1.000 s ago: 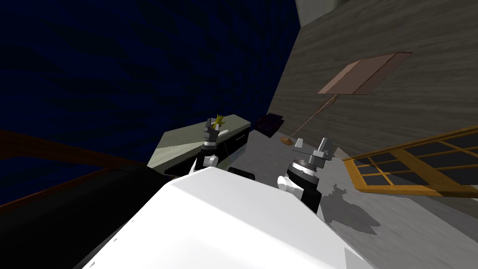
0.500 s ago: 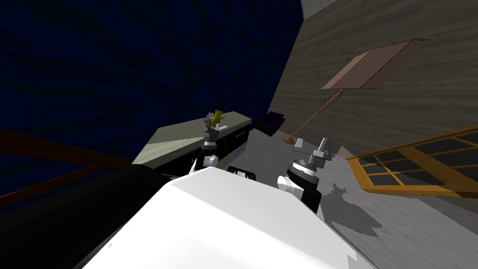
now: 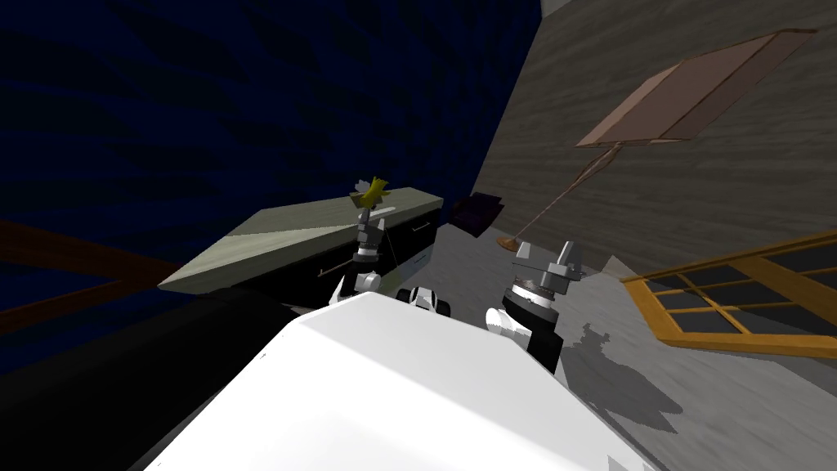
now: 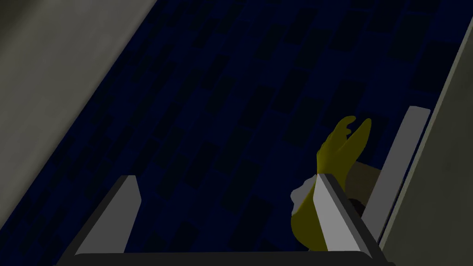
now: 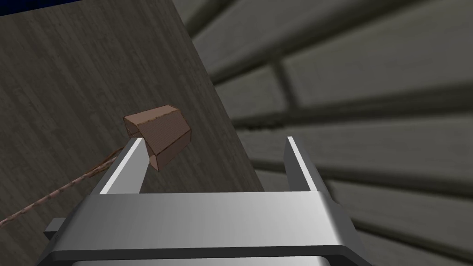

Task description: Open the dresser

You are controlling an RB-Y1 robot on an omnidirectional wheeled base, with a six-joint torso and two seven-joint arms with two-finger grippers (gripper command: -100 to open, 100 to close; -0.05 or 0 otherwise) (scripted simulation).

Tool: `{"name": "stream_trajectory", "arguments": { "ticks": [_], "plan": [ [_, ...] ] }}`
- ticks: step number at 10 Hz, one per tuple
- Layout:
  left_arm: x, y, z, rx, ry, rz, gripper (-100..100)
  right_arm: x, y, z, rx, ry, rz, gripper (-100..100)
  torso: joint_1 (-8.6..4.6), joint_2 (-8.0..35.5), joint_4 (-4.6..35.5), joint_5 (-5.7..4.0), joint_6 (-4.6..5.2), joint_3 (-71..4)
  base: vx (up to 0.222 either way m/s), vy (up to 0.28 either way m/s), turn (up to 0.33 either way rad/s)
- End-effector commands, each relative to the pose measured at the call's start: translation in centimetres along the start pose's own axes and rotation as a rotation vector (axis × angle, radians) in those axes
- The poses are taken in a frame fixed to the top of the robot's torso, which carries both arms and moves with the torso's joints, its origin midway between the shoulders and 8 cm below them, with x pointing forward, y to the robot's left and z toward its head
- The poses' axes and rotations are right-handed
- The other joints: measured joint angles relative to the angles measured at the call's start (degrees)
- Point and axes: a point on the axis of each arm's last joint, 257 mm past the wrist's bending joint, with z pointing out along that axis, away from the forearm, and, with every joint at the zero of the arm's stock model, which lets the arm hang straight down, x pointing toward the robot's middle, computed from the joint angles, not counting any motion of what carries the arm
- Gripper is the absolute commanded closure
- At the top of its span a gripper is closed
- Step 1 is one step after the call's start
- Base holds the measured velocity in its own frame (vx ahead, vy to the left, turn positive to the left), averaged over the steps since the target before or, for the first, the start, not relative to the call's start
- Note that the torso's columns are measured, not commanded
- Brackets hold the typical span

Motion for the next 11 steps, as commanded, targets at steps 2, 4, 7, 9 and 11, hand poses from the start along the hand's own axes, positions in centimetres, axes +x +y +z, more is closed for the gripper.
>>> {"name": "stream_trajectory", "arguments": {
  "ticks": [2,4,7,9,11],
  "plan": [
    [-1.7,2.8,-0.8,-0.070,0.003,-0.012,-100,0.0,0.0,0.0,0.000,0.000,0.000,0,-0.02,0.21,0.21,-0.01,0.01,-0.30,0.127,-0.163,0.155],
    [-2.7,4.1,-1.3,-0.101,-0.014,-0.024,-100,0.0,0.0,0.0,0.000,0.000,0.000,0,0.06,0.37,0.28,0.01,0.01,-0.20,0.149,-0.175,0.123],
    [-5.1,6.6,-2.3,-0.159,-0.063,-0.053,-100,0.0,0.0,0.0,0.000,0.000,0.000,0,0.20,0.33,0.27,0.06,0.01,-0.24,0.164,-0.164,0.165],
    [-6.7,8.1,-3.2,-0.195,-0.102,-0.074,-100,0.0,0.0,0.0,0.000,0.000,0.000,0,0.07,0.47,0.31,0.02,-0.01,-0.14,0.124,-0.200,0.150],
    [-8.6,9.9,-4.3,-0.236,-0.148,-0.098,-100,0.0,0.0,0.0,0.000,0.000,0.000,0,0.18,0.40,0.30,0.04,0.00,-0.19,0.144,-0.190,0.173]
  ]
}}
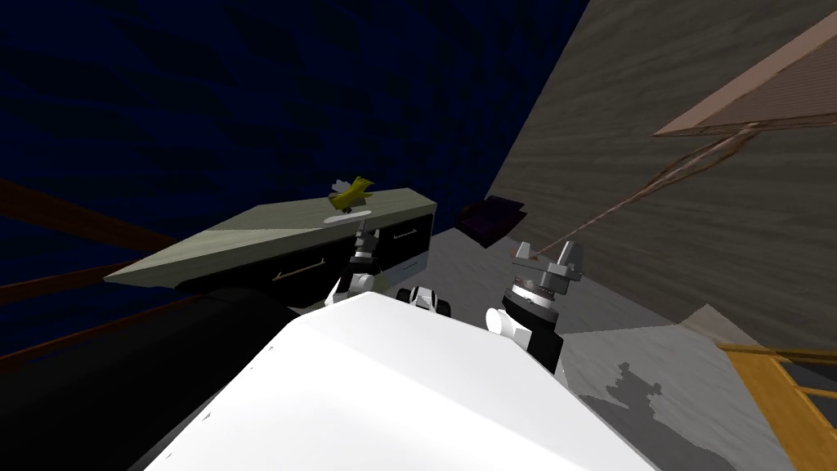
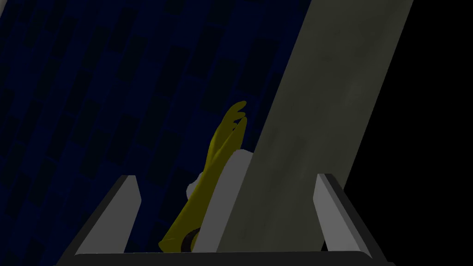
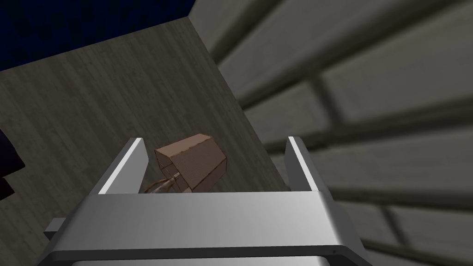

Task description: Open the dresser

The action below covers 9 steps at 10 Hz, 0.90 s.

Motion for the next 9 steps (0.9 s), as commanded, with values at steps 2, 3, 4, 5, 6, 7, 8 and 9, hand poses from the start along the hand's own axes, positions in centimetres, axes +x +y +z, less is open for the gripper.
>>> {"name": "stream_trajectory", "arguments": {
  "ticks": [2,3,4,5,6,7,8,9],
  "plan": [
    [-3.1,2.7,-0.9,-0.062,-0.065,-0.038,-100,0.0,0.0,0.0,0.000,0.000,0.000,0,-0.01,-0.10,-0.04,0.00,0.00,-0.08,0.124,-0.185,0.142],
    [-3.7,3.2,-1.1,-0.072,-0.076,-0.043,-100,0.0,0.0,0.0,0.000,0.000,0.000,0,0.05,0.08,0.01,0.02,0.02,0.03,0.078,-0.130,0.088],
    [-4.9,4.1,-1.5,-0.094,-0.101,-0.056,-100,0.0,0.0,0.0,0.000,0.000,0.000,0,0.16,0.13,0.03,0.05,0.01,0.08,0.107,-0.162,0.170],
    [-4.9,4.1,-1.5,-0.094,-0.101,-0.056,-100,0.0,0.0,0.0,0.000,0.000,0.000,0,0.04,-0.11,-0.06,0.07,0.04,-0.05,0.086,-0.133,0.079],
    [-5.6,4.6,-1.7,-0.105,-0.114,-0.063,-100,0.0,0.0,0.0,0.000,0.000,0.000,0,0.11,-0.13,-0.07,0.05,0.04,-0.09,0.062,-0.094,0.051],
    [-7.2,5.6,-2.3,-0.129,-0.146,-0.079,-100,0.0,0.0,0.0,0.000,0.000,0.000,0,0.16,-0.06,-0.04,0.07,0.03,-0.04,0.111,-0.156,0.165],
    [-8.0,6.1,-2.7,-0.141,-0.164,-0.088,-100,0.0,0.0,0.0,0.000,0.000,0.000,0,0.04,-0.31,-0.14,0.09,-0.01,-0.16,0.120,-0.192,0.189],
    [-8.8,6.6,-3.1,-0.153,-0.184,-0.098,-100,0.0,0.0,0.0,0.000,0.000,0.000,0,-0.10,-0.27,-0.11,0.00,0.00,-0.18,0.089,-0.205,0.155]
  ]
}}
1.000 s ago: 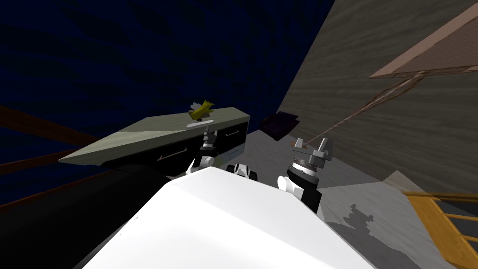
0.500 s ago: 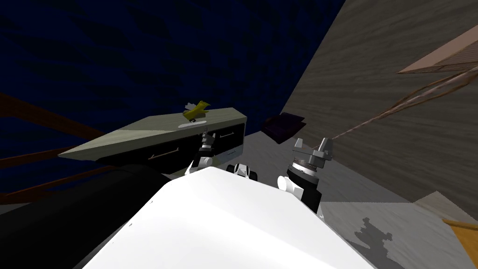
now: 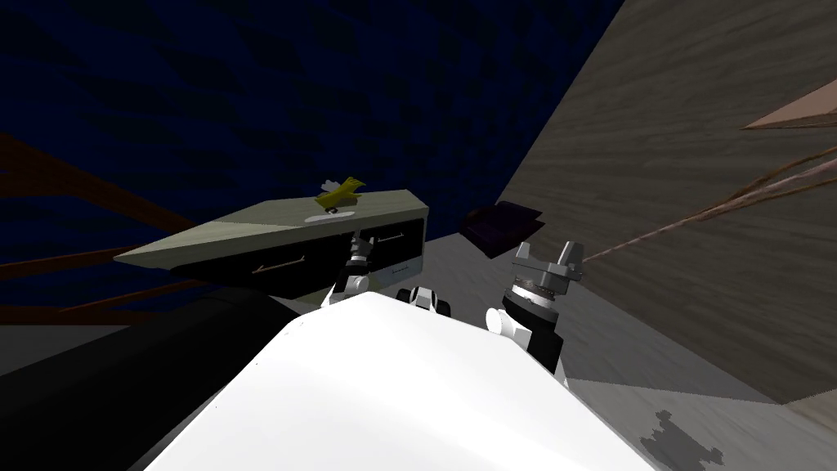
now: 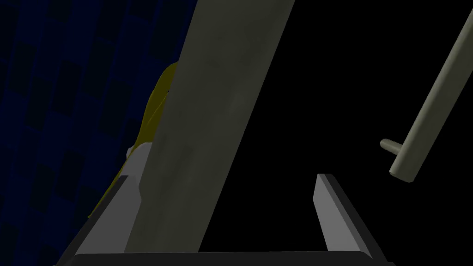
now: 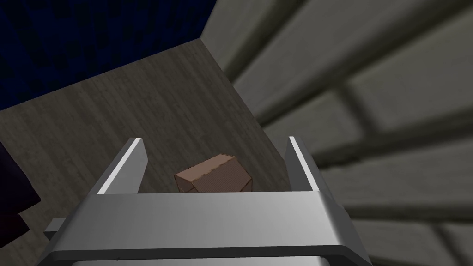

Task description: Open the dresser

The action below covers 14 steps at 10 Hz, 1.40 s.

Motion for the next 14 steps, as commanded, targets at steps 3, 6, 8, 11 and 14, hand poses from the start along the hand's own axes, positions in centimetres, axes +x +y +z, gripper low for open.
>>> {"name": "stream_trajectory", "arguments": {
  "ticks": [3,6,8,11,14],
  "plan": [
    [-4.2,2.6,-1.0,-0.057,-0.095,-0.053,-100,0.0,0.0,0.0,0.000,0.000,0.000,0,-0.08,0.14,0.03,0.05,0.26,0.13,0.090,-0.188,0.134],
    [-7.5,5.0,-2.8,-0.092,-0.203,-0.127,-100,0.0,0.0,0.0,0.000,0.000,0.000,0,0.02,0.13,0.06,0.01,0.03,0.09,0.087,-0.188,0.141],
    [-8.1,5.9,-3.7,-0.098,-0.248,-0.165,-100,0.0,0.0,0.0,0.000,0.000,0.000,0,0.10,0.37,0.13,0.01,0.02,0.23,0.047,-0.147,0.068],
    [-8.1,4.6,-3.4,-0.094,-0.233,-0.148,-100,0.0,0.0,0.0,0.000,0.000,0.000,0,0.39,0.24,0.10,0.10,0.00,0.16,0.061,-0.008,0.001],
    [-7.9,5.3,-3.4,-0.096,-0.234,-0.152,100,0.0,0.0,0.0,0.000,0.000,0.000,0,-0.01,0.62,0.18,-0.01,0.00,0.38,-0.016,0.009,0.014]
  ]
}}
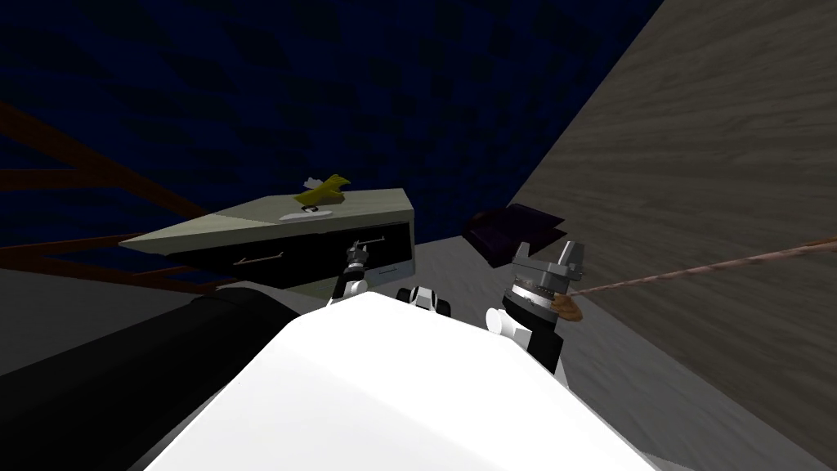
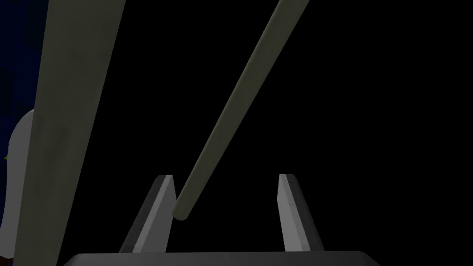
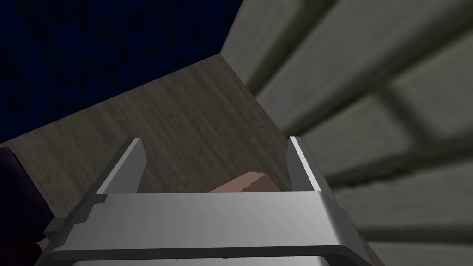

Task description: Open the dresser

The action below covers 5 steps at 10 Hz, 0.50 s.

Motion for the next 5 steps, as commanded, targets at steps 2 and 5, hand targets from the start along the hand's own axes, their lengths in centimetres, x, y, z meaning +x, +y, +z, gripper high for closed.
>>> {"name": "stream_trajectory", "arguments": {
  "ticks": [2,5],
  "plan": [
    [0.24,-0.86,-0.15,0.010,0.008,0.002,100,0.01,0.00,0.00,0.000,0.000,0.000,0,0.03,-0.34,-0.25,0.28,0.08,-0.15,-0.131,-0.094,0.015],
    [0.27,-1.22,-0.35,0.012,0.009,0.004,100,0.01,0.00,0.01,0.000,0.000,0.000,0,0.04,-0.43,-0.18,0.15,0.13,-0.21,-0.136,-0.088,0.013]
  ]
}}
